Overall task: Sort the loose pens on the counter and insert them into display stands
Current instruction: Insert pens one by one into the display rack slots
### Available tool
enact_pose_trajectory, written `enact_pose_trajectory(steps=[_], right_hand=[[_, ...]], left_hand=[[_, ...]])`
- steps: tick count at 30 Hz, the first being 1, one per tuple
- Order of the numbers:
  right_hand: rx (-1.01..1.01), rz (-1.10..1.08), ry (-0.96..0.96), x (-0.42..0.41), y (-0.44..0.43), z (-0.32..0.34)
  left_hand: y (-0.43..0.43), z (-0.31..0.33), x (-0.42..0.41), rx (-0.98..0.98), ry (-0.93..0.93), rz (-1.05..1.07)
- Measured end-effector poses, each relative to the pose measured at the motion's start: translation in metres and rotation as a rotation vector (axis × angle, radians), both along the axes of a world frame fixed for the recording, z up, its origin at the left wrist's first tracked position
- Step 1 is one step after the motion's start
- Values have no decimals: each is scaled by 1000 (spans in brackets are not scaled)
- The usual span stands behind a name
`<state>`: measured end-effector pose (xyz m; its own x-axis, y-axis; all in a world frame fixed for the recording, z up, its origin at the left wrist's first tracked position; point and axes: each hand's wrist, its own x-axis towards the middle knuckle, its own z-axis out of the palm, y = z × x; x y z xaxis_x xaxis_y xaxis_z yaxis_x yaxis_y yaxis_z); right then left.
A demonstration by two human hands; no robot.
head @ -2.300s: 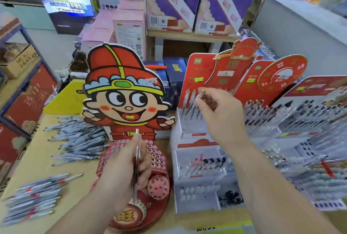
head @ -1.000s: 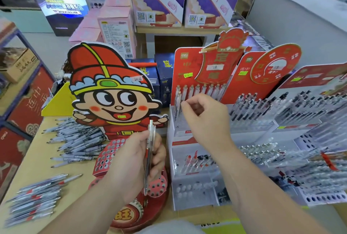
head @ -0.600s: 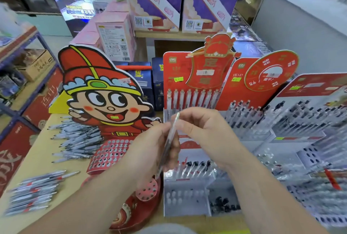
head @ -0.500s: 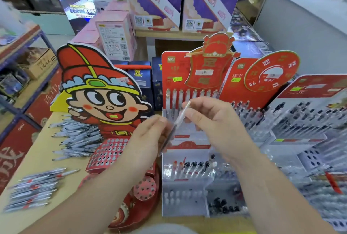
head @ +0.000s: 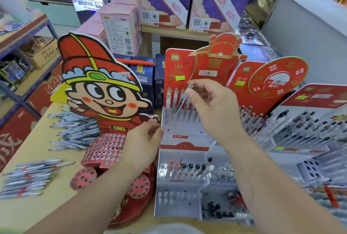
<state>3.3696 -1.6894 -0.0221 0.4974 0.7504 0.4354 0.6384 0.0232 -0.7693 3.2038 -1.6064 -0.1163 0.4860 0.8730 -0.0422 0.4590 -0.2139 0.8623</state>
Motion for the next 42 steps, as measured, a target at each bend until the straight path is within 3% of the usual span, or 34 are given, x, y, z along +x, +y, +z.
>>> enact_pose_trajectory(steps=[9, 24, 38, 42], right_hand=[[-116, -26, -171, -9, 10, -22], [-225, -126, -223, -21, 22, -30], [-228, -159, -167, -27, 21, -33], [-167, -180, -159, -28, 11, -37]], left_hand=[[-3, -8, -1, -67, -63, 17], [-2, -3, -1, -106, -83, -15], [-2, 2, 2, -144, -83, -31], [-2, 1, -2, -75, -38, -35]])
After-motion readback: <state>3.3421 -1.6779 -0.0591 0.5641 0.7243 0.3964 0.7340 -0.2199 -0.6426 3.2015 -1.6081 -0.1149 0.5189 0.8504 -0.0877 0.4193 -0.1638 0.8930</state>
